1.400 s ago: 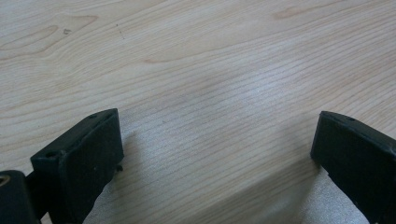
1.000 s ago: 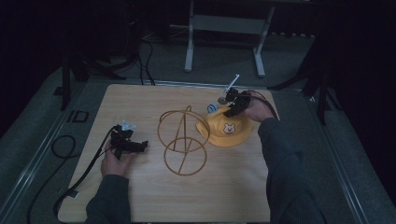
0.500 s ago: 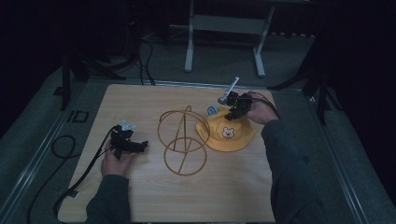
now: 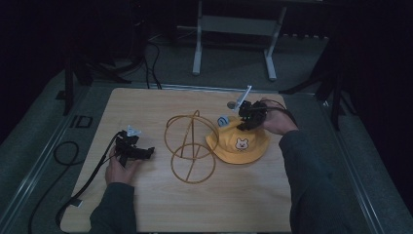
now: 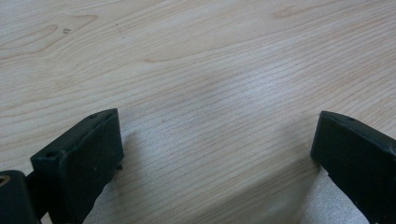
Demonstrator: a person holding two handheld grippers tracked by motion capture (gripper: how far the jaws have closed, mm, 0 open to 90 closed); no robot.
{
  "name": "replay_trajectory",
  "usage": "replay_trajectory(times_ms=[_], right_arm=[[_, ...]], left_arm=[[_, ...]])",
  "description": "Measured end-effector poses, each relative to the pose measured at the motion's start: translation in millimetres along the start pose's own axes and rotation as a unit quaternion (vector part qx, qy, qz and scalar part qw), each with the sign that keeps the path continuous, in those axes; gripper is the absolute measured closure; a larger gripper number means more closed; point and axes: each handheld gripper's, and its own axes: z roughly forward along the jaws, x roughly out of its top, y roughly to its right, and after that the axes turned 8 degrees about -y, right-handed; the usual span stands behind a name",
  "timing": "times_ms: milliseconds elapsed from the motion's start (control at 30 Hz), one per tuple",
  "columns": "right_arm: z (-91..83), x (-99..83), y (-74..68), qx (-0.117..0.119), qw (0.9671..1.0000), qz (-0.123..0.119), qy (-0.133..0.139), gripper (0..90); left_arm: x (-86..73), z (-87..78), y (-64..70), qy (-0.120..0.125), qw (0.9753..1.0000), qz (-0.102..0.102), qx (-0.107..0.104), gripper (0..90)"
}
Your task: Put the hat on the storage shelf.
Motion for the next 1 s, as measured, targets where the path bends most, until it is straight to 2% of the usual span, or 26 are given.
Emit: replay_trajectory(times_ms=[133,300,567,1000], right_arm=[[-10.2,-2.2,-9.7,0.003,0.9998,-0.015,0.012,75.4],[-21.4,-5.2,-19.4,0.001,0.9993,-0.037,0.006,75.5],[-32.5,-11.6,-28.2,0.007,0.9985,-0.053,0.009,75.4],[-48.9,-20.3,-40.4,0.003,0.9969,-0.078,-0.006,75.4]], left_arm=[[0.0,-0.1,-0.2,0.000,1.0000,0.001,0.000,2.1],[0.0,-0.1,0.0,-0.001,1.0000,0.001,0.000,2.1],[-0.1,-0.2,0.0,-0.001,1.0000,0.001,0.000,2.1],[-0.2,-0.3,0.2,-0.001,1.0000,0.000,-0.001,2.1]])
